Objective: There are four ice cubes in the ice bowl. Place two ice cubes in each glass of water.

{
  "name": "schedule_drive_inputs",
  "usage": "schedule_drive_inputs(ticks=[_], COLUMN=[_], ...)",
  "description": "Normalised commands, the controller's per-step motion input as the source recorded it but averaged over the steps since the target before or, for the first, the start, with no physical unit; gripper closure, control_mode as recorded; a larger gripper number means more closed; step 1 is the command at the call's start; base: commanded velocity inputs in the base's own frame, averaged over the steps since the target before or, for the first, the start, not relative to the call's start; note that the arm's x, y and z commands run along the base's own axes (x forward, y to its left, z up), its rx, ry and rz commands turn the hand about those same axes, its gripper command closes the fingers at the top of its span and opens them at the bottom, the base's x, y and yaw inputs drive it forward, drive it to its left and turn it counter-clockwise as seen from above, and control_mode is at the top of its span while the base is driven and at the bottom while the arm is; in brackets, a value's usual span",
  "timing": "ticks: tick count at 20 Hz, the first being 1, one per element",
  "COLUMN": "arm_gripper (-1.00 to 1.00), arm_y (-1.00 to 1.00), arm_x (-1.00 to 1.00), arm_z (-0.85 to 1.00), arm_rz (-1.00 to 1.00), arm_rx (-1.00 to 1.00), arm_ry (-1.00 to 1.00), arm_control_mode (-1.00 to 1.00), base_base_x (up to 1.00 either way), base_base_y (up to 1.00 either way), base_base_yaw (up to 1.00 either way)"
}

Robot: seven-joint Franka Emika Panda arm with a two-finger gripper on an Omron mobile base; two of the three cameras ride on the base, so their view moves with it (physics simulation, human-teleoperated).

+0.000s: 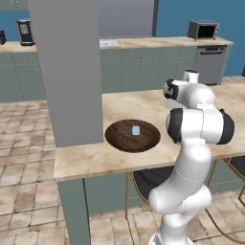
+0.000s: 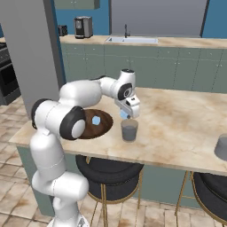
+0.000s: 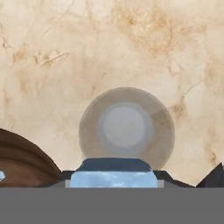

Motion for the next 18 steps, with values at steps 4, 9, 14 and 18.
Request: schedule_drive_inputs(ticks=[4,9,14,18], arm_gripper=[1.00,1.00,1.00,1.00], arm_y=[-0.15,-0.18,-0.10,-0.05], arm_x=[0.25,0.30,0.31,0.29], arm_z=[-0.30,-0.19,-0.15,-0.23], arm_rz=[0.06,0.04,0.01,0.01], arm_rx=[-0.02,-0.01,0.00,0.00], arm_ry=[-0.05,-0.06,-0.03,-0.01], arm_control_mode=[-1.00,-1.00,-1.00,-1.00], base_base_x=[0.00,0.00,0.00,0.00], base_base_y=[0.00,0.00,0.00,0.00], base_base_yaw=[0.00,0.00,0.00,0.00])
